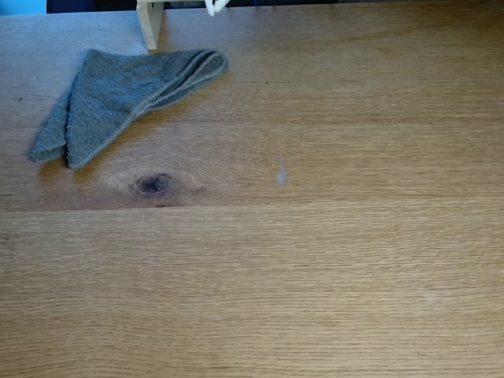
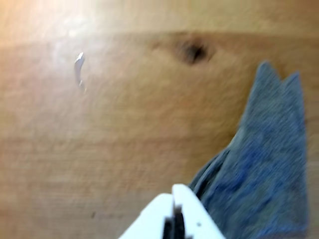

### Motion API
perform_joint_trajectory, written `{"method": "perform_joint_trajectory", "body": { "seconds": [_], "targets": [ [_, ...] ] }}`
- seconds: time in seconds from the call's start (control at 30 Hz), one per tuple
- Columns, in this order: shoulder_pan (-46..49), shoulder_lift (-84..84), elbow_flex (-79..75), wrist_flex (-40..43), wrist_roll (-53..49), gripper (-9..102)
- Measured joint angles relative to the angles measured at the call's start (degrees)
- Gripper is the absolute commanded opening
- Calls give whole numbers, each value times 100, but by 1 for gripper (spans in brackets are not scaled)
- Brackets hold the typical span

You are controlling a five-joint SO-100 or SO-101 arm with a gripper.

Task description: Clean the area in front of the robot

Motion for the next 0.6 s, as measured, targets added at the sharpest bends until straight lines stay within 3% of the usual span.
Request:
{"method": "perform_joint_trajectory", "body": {
  "seconds": [0.3, 0.6],
  "targets": [
    [185, -510, -26, -1626, -694, 0],
    [-9, -2566, -1371, -1230, -439, 0]
  ]
}}
